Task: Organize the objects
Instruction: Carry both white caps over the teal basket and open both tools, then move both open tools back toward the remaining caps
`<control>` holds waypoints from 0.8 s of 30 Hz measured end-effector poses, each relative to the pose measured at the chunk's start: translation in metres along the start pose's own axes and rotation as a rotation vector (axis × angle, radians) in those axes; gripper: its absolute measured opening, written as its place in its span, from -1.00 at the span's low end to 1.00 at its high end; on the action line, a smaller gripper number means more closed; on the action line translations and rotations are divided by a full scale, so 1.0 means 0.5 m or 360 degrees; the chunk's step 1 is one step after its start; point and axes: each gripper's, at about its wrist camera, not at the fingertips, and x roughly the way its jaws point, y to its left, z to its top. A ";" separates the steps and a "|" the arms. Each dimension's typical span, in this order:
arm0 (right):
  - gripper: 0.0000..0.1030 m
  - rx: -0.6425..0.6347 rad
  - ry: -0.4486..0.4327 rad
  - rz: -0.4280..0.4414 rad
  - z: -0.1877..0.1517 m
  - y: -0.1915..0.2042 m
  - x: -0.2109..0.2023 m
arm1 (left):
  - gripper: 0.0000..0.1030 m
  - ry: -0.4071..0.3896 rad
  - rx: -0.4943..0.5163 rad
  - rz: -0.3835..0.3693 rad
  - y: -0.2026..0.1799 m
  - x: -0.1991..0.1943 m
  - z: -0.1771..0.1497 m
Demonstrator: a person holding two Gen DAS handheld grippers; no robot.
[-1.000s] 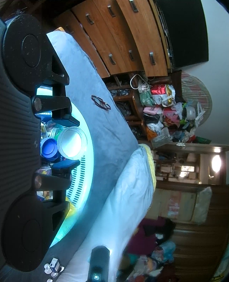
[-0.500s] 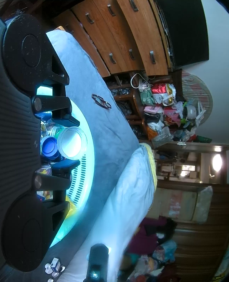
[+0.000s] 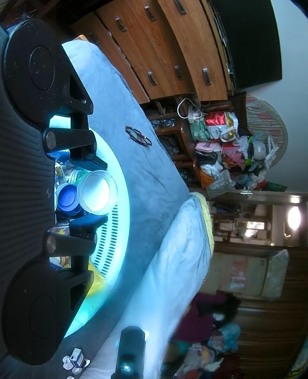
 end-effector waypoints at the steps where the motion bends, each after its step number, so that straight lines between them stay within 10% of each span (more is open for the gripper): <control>1: -0.34 0.0001 0.0000 0.0000 0.000 0.000 0.000 | -0.21 0.0001 0.0001 -0.0002 0.000 0.002 -0.001; 13: -0.31 0.0019 0.0016 -0.0009 -0.015 0.002 0.018 | -0.19 0.0016 0.0015 0.0010 -0.003 0.010 -0.010; 22: -0.11 0.0033 0.0000 -0.0016 -0.021 -0.003 0.023 | 0.34 -0.0005 0.0015 0.0048 -0.003 0.010 -0.010; 24: 0.19 0.0048 -0.0007 -0.0011 -0.024 -0.007 0.024 | 0.48 -0.0008 0.0013 0.0048 -0.004 0.010 -0.011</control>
